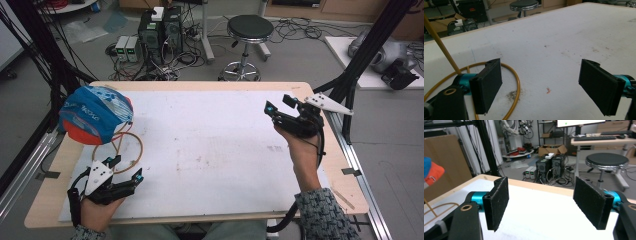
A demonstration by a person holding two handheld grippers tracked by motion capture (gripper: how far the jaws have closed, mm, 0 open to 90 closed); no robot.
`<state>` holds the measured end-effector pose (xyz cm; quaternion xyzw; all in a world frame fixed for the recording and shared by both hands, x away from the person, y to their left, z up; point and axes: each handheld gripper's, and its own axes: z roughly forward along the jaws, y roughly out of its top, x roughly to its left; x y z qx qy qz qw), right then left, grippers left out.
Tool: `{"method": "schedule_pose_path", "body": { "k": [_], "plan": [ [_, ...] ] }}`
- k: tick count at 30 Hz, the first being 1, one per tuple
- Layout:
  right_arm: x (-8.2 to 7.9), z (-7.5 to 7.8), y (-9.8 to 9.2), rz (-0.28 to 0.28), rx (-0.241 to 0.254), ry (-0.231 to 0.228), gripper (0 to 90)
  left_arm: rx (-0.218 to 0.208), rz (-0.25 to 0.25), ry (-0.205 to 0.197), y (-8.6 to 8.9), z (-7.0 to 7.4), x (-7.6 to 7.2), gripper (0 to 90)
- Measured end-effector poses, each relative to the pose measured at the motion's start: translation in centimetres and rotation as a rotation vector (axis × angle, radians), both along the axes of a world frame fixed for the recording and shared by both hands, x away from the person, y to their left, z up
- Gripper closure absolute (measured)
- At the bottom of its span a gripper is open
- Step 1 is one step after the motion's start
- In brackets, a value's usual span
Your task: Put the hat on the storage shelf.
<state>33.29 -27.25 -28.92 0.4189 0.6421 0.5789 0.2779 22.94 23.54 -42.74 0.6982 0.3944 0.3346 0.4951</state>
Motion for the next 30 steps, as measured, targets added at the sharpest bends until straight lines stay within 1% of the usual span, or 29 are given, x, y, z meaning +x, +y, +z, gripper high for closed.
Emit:
{"method": "schedule_pose_path", "body": {
  "k": [1, 5, 8, 9, 12, 14, 18, 21, 25, 26, 27, 30],
  "plan": [
    [-0.5, -0.7, -0.7, -0.01, 0.007, 0.003, 27.4, -0.002, 0.001, 0.0, 0.0, 0.0, 0.0, 18.9],
    [-1.5, -2.0, -2.1, -0.05, 0.028, 0.006, 24.2, -0.001, 0.002, -0.001, 0.0, 0.0, 0.0, 18.9],
    [-2.2, -2.9, -3.1, -0.069, 0.044, 0.005, 21.9, -0.002, 0.004, -0.002, 0.0, 0.0, 0.0, 18.9],
    [-2.4, -3.2, -3.4, -0.075, 0.041, 0.005, 21.3, -0.002, 0.004, -0.002, 0.0, 0.0, 0.0, 18.9],
    [-3.0, -4.3, -4.0, -0.078, 0.037, -0.009, 19.3, -0.001, 0.006, -0.003, 0.0, 0.0, 0.0, 18.9],
    [-3.4, -5.0, -4.3, -0.083, 0.036, -0.006, 17.7, 0.001, 0.007, -0.001, 0.1, 0.0, 0.0, 18.9],
    [-4.0, -6.6, -4.8, -0.086, 0.051, -0.019, 14.9, 0.0, 0.01, 0.0, 0.0, -0.1, 0.0, 18.9],
    [-4.4, -7.8, -5.0, -0.09, 0.052, -0.019, 12.8, 0.001, 0.011, -0.001, 0.0, -0.1, 0.0, 18.9],
    [-5.2, -9.6, -5.1, -0.101, 0.047, -0.017, 12.8, 0.004, 0.016, -0.001, 0.0, -0.2, 0.0, 18.9],
    [-5.4, -10.1, -5.1, -0.103, 0.039, -0.023, 12.8, 0.006, 0.018, 0.0, 0.0, -0.2, 0.0, 18.9],
    [-5.6, -10.6, -5.1, -0.107, 0.03, -0.019, 12.8, 0.008, 0.02, 0.001, 0.0, -0.2, 0.0, 18.9],
    [-6.2, -11.8, -4.9, -0.114, -0.019, -0.024, 12.8, 0.006, 0.023, 0.0, 0.0, -0.3, -0.1, 18.9]
  ]
}}
